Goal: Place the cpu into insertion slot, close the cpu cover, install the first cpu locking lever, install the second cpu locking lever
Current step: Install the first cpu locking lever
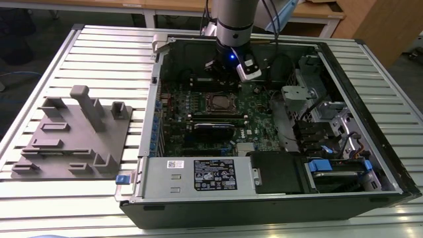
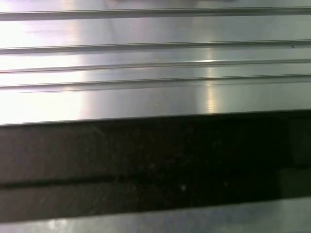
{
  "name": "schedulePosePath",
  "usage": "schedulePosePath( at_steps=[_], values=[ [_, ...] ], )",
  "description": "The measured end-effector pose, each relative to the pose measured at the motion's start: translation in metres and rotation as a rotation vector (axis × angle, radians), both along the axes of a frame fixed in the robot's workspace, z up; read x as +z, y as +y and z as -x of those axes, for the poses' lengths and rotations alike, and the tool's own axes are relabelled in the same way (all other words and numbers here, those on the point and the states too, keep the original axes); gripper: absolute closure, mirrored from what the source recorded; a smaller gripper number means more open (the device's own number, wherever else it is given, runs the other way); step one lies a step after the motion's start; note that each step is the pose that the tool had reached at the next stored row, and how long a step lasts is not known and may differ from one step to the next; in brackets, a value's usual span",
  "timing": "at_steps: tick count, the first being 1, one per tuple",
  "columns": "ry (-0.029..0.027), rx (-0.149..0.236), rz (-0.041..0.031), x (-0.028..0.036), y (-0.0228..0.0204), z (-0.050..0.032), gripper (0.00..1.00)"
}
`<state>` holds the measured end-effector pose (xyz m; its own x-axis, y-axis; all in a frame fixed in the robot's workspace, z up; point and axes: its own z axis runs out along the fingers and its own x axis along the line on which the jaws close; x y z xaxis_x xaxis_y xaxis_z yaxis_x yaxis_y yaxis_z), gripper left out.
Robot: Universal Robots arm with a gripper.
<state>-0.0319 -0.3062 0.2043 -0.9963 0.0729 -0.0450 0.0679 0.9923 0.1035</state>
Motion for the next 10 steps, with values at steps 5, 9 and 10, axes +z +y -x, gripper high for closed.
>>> schedulePosePath(
  at_steps=[5, 9, 10],
  values=[
    [0.0, 0.0, -0.0008, 0.0001, -0.0001, 0.0001, 0.89],
    [-0.0032, 0.0, -0.0089, 0.0, -0.0002, 0.0006, 0.89],
    [-0.0064, 0.0, -0.0109, 0.0, -0.0004, 0.0009, 0.89]
  ],
)
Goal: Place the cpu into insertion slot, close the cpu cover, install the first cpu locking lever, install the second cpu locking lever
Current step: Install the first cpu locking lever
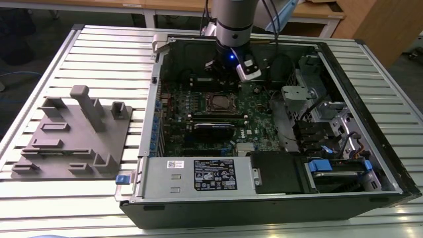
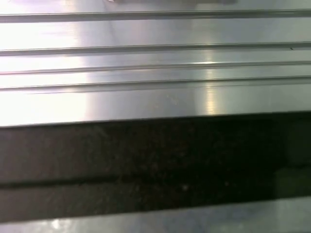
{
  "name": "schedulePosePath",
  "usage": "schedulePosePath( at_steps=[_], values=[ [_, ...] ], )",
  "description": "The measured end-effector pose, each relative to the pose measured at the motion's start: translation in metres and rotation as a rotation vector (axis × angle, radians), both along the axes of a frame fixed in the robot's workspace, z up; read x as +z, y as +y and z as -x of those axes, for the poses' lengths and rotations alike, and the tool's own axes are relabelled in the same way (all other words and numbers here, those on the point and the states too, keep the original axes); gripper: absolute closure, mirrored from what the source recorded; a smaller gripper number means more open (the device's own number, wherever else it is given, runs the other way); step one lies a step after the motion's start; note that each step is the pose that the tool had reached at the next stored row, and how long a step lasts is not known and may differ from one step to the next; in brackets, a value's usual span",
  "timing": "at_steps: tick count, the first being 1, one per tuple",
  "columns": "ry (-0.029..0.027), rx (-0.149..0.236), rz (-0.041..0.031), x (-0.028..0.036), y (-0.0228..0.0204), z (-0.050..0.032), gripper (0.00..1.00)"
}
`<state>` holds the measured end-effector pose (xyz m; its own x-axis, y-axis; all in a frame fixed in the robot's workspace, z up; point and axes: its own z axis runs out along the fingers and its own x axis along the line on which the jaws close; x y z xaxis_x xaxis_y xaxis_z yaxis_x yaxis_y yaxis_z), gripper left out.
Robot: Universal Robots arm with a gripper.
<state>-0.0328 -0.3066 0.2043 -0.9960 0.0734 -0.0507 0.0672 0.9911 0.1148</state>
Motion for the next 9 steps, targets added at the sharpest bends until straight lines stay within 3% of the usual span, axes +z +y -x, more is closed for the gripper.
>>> schedulePosePath(
  at_steps=[3, 9],
  values=[
    [-0.0066, 0.0, -0.0147, 0.0, -0.0005, 0.0008, 0.89],
    [-0.0071, -0.039, -0.0158, -0.0003, -0.0007, 0.0009, 0.89]
  ],
)
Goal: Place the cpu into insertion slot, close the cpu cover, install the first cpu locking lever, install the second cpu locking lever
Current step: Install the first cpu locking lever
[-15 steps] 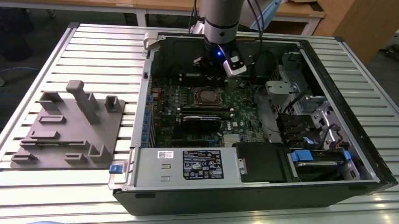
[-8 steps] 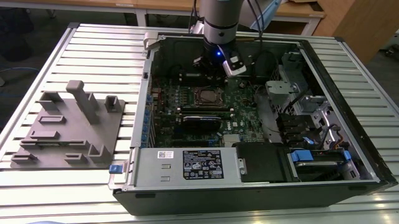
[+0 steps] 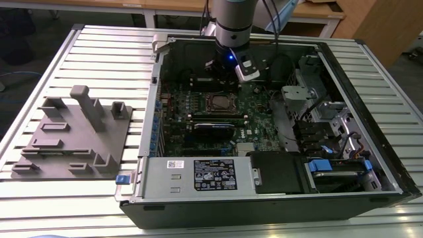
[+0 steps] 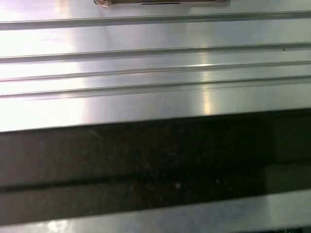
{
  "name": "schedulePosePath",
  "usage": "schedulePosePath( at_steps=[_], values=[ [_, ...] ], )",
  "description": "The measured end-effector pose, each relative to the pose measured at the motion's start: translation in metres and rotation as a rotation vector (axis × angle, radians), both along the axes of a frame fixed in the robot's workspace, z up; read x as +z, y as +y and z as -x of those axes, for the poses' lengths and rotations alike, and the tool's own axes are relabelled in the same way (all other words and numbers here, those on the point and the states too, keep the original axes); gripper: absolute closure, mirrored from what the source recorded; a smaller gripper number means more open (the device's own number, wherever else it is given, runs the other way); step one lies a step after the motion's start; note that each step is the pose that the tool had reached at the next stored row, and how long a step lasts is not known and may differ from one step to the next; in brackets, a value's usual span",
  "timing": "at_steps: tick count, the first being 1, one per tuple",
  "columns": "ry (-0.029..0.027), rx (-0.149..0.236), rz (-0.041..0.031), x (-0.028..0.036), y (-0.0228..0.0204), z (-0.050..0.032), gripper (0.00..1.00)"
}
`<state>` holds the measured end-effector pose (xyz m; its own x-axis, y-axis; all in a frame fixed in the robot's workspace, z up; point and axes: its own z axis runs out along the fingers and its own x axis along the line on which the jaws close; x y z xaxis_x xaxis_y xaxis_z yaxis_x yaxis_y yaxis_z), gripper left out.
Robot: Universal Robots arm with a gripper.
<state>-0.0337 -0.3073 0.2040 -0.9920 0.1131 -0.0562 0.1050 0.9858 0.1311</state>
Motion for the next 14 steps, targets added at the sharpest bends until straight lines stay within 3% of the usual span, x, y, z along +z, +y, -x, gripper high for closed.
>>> schedulePosePath(
  at_steps=[3, 14],
  values=[
    [0.0001, -0.018, 0.0, 0.0, 0.0, 0.0002, 0.89],
    [0.0001, -0.019, -0.0025, 0.0, 0.0, 0.0002, 0.89]
  ],
)
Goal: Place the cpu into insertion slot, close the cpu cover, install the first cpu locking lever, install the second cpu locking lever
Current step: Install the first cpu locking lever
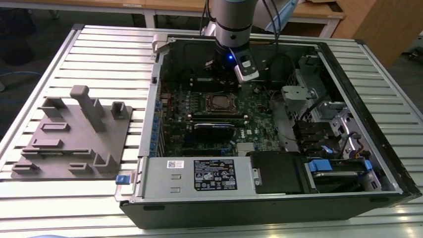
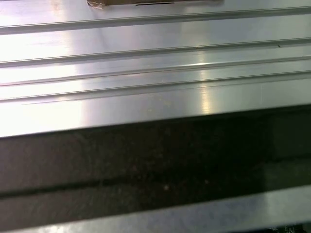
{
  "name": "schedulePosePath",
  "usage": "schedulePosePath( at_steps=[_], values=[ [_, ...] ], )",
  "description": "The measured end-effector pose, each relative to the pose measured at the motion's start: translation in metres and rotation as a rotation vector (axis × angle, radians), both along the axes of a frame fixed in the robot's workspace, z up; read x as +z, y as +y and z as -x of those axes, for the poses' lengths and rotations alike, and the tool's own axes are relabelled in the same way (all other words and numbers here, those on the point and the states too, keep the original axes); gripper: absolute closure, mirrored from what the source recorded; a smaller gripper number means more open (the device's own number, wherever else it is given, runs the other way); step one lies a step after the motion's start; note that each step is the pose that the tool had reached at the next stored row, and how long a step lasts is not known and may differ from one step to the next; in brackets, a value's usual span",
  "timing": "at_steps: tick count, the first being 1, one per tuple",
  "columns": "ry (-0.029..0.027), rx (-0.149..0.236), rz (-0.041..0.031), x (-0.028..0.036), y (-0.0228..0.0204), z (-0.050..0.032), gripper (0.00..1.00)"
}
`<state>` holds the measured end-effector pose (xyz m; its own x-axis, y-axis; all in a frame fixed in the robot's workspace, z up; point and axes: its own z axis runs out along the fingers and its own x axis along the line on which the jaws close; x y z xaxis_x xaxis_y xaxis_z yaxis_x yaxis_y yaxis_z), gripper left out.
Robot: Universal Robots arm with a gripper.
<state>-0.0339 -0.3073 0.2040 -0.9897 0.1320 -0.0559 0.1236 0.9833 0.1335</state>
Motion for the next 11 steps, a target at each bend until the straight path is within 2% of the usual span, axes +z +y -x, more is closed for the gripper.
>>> schedulePosePath(
  at_steps=[4, 11],
  values=[
    [0.0001, -0.003, -0.0001, 0.0, 0.0, 0.0, 0.89],
    [-0.0001, -0.055, -0.0001, 0.0, 0.0001, 0.0006, 0.89]
  ],
)
